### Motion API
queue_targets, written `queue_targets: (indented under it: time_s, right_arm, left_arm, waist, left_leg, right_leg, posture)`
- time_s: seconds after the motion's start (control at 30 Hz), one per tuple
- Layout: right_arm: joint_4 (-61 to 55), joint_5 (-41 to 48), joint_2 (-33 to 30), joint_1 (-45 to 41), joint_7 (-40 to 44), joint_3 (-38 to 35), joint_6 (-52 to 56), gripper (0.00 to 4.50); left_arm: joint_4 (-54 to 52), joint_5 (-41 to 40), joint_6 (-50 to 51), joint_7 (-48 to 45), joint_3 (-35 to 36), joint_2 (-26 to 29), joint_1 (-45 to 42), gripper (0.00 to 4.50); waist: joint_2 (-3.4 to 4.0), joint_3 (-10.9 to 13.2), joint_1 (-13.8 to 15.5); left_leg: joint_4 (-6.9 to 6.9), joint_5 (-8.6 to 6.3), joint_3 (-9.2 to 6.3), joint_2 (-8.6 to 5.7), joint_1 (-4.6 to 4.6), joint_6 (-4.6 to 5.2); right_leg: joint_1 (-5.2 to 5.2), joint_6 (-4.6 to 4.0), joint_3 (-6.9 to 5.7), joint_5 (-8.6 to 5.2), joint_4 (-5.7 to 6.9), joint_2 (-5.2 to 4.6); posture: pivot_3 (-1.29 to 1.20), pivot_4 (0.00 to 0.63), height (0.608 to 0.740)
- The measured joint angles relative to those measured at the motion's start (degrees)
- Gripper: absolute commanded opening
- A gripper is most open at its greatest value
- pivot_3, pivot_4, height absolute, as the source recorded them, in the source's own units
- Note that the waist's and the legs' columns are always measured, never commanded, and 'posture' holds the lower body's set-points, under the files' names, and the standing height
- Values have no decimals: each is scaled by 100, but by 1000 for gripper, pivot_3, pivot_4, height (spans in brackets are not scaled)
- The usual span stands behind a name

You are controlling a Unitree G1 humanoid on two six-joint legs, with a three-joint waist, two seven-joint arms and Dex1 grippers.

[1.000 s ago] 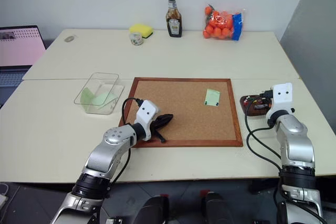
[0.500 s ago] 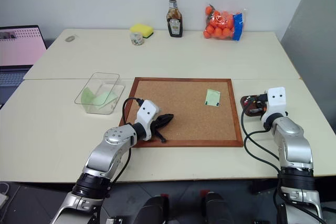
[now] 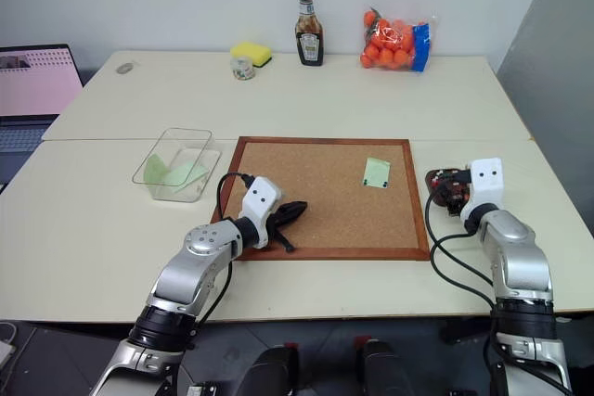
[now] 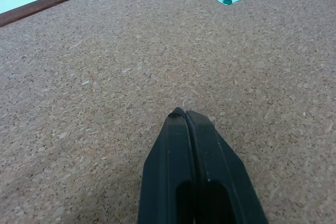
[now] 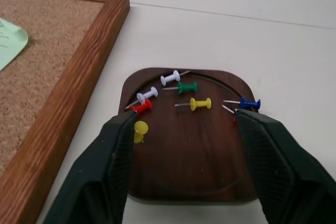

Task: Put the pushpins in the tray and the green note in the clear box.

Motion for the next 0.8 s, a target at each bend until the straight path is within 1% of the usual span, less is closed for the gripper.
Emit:
queue_targets:
  time_s: [0.37, 0.5, 0.6, 0.7, 0.8]
  right_arm:
    - [-214, -175, -23, 91, -21, 123, -43, 3529]
    - [-448, 100, 82, 115, 33, -107, -46, 3529]
    - [-910, 452, 149, 232, 287, -141, -33, 3529]
    - [-1239, 687, 220, 302, 510, 20, 0, 3529]
    - [-1385, 703, 284, 331, 603, 371, 20, 3529]
  left_arm:
    - [3, 6, -2, 0, 0, -13, -1, 0]
    - [5, 8, -2, -1, 0, -19, -2, 0]
    - [7, 9, -3, -3, -1, -24, -3, 0]
    - [12, 13, -4, -2, -1, -23, -5, 0]
    - [13, 22, -4, -5, -1, -23, -7, 0]
  waist:
    - [0, 0, 1]
    - [0, 0, 2]
    - [0, 0, 1]
    - [0, 0, 1]
    - [0, 0, 1]
  left_leg:
    - [0, 0, 0, 0, 0, 0]
    - [0, 0, -1, 0, 0, 0]
    - [0, 0, -2, 0, -1, 0]
    - [1, 0, -2, 0, -1, 0]
    - [1, 0, -2, 0, 0, 0]
  right_leg:
    - [0, 1, -1, 0, 0, 0]
    - [0, 1, -1, 0, -1, 0]
    - [0, 1, -2, -1, -1, 0]
    - [0, 2, -2, -1, -1, 0]
    - [0, 2, -2, -1, -1, 0]
  posture:
    - [0, 150, 740]
    - [0, 150, 740]
    - [0, 150, 740]
    - [0, 150, 740]
    - [0, 150, 740]
